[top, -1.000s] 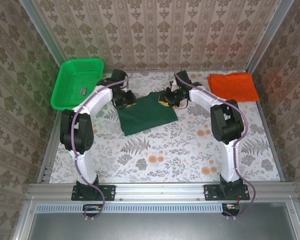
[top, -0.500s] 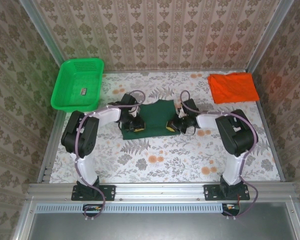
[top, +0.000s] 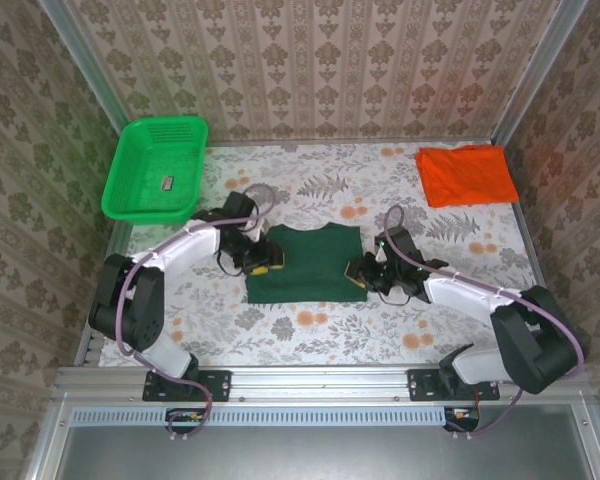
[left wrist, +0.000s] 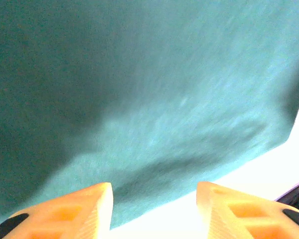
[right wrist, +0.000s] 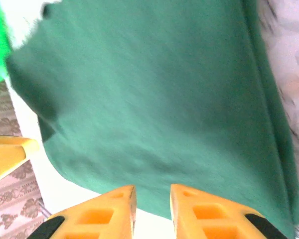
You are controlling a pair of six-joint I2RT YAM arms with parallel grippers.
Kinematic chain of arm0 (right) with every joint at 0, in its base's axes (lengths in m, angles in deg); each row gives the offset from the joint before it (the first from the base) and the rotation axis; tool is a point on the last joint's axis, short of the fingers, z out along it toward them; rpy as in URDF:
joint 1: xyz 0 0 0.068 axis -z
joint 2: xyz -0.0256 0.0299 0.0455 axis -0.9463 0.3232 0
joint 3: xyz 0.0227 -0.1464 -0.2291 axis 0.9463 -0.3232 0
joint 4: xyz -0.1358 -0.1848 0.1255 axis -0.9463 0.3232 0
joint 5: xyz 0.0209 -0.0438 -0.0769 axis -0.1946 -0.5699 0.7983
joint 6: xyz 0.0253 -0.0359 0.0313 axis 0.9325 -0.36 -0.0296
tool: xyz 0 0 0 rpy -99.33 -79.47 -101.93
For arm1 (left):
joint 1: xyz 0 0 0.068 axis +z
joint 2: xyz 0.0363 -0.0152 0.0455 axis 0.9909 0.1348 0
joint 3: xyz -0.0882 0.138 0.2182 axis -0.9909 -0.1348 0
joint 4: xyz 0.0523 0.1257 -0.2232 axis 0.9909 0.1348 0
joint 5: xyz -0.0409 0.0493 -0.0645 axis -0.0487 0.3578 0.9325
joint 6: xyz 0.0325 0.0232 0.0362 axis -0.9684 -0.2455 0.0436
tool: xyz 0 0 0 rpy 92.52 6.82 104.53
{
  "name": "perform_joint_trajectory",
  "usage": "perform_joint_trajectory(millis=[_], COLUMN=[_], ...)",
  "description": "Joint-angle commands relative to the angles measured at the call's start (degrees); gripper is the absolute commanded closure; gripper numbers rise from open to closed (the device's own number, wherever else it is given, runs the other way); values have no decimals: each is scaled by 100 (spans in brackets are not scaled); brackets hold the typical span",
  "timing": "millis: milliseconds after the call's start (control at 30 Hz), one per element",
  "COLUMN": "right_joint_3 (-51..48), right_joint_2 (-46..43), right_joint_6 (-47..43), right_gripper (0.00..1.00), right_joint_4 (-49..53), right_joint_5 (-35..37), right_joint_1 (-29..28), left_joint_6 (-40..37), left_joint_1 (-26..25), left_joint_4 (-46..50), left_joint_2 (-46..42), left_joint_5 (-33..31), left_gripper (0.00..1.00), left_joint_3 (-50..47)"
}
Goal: Fold and stack the t-shirts
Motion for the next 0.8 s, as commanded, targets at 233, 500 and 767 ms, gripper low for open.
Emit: perform_joint_trajectory(millis=[233, 500, 767], right_joint_3=[2281, 3111, 3042], right_joint_2=[2242, 3854, 3408], right_joint_6=[-623, -591, -585], right_gripper=[83, 88, 75], right_joint_4=[659, 837, 774], right_joint_5=[175, -299, -612], right_joint_1=[311, 1158, 1483], left_joint_6=[-125, -534, -282], left_joint_1=[487, 1269, 1386], left_joint_4=[-28, -94, -186], left_joint_2=[1673, 2633, 2345], left_joint_5=[124, -489, -570], left_gripper=[77, 80, 64], left_joint_3=[1751, 1832, 1772])
